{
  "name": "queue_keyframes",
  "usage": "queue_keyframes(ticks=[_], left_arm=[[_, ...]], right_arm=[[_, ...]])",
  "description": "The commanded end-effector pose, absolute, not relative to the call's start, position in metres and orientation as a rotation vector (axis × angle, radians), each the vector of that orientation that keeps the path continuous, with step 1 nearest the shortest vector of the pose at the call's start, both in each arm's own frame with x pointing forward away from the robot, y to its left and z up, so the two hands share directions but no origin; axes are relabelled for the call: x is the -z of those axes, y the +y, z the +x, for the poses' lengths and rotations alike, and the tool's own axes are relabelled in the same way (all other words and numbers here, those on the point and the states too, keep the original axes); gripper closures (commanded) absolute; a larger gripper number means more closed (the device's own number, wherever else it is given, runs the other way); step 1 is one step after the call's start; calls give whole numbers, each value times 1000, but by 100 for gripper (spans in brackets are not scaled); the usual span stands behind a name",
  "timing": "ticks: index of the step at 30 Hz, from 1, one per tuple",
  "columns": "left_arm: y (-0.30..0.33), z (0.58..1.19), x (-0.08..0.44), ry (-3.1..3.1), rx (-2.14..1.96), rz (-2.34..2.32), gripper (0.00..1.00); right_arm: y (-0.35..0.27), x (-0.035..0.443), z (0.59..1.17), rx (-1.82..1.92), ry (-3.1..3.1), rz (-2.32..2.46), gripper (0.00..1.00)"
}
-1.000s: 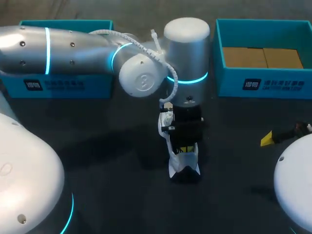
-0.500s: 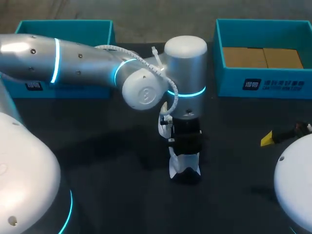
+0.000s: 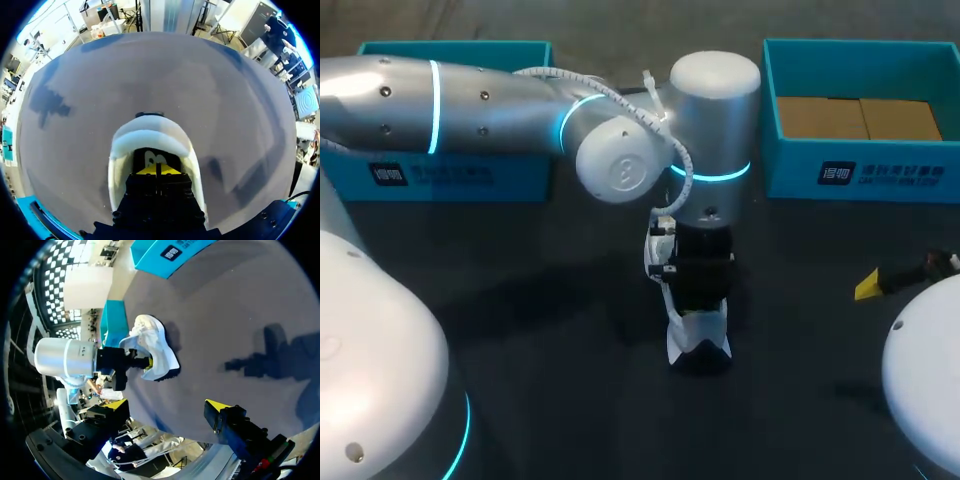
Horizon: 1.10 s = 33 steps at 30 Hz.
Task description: Take the shoe out of the shoebox, open the shoe tongue, remove and reinsert the insole, then place the shoe into the shoebox
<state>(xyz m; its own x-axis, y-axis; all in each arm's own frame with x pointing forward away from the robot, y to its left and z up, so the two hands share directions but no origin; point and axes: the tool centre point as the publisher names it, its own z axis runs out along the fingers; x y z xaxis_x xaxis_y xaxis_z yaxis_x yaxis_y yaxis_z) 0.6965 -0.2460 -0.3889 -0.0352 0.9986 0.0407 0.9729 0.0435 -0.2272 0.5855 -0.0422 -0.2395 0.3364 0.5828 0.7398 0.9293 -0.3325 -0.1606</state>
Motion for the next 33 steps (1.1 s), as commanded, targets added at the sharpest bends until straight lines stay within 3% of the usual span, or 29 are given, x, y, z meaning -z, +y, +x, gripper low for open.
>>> queue_keyframes(ticks=[1, 12, 33], left_arm=[[-250, 696, 408, -2114, -201, -2037, 100], [-250, 702, 438, -2120, -186, -1982, 100], [-251, 725, 349, -2242, -265, -2017, 100]], right_arm=[[-41, 238, 584, 777, -1319, -2032, 0], [-41, 238, 584, 777, -1319, -2032, 0], [-41, 238, 584, 777, -1319, -2032, 0]])
